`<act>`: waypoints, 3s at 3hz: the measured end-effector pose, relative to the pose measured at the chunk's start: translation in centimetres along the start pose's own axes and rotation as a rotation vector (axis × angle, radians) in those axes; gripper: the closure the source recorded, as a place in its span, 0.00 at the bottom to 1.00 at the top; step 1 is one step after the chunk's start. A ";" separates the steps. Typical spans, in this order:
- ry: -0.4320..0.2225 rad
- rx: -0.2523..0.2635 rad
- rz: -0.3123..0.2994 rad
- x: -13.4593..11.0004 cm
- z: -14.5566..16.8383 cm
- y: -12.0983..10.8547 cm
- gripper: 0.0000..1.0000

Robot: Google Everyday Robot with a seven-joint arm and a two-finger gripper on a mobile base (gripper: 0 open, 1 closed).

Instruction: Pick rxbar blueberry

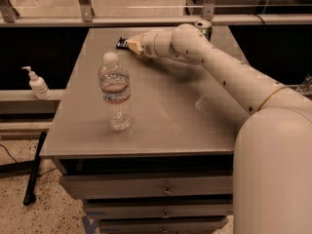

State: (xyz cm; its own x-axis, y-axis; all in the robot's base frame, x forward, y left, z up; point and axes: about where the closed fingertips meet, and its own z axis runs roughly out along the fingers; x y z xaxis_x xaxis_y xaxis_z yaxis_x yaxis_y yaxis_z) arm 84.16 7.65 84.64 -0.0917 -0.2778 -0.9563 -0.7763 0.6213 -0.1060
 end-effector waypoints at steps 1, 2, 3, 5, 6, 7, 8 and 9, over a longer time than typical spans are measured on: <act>-0.002 -0.013 -0.003 -0.6 -0.8 0.9 1.00; -0.005 -0.022 -0.012 -1.5 -1.7 1.7 1.00; 0.011 -0.033 -0.019 -2.0 -2.3 2.3 0.82; 0.066 0.006 -0.011 0.4 -1.9 0.3 0.35; 0.064 0.042 -0.018 0.7 -2.2 -1.3 0.13; 0.057 0.063 -0.022 0.6 -2.4 -2.3 0.00; 0.059 0.063 -0.019 0.9 -2.2 -2.4 0.00; 0.053 0.056 -0.002 1.3 -1.3 -2.6 0.00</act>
Offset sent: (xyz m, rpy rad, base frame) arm -0.0356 -0.0027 0.0335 -0.0041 -0.0164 0.0312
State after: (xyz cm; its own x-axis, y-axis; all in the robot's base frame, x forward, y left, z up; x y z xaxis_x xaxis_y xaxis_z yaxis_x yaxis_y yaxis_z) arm 85.27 4.73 83.98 -0.1238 -0.3165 -0.9405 -0.7408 0.6601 -0.1247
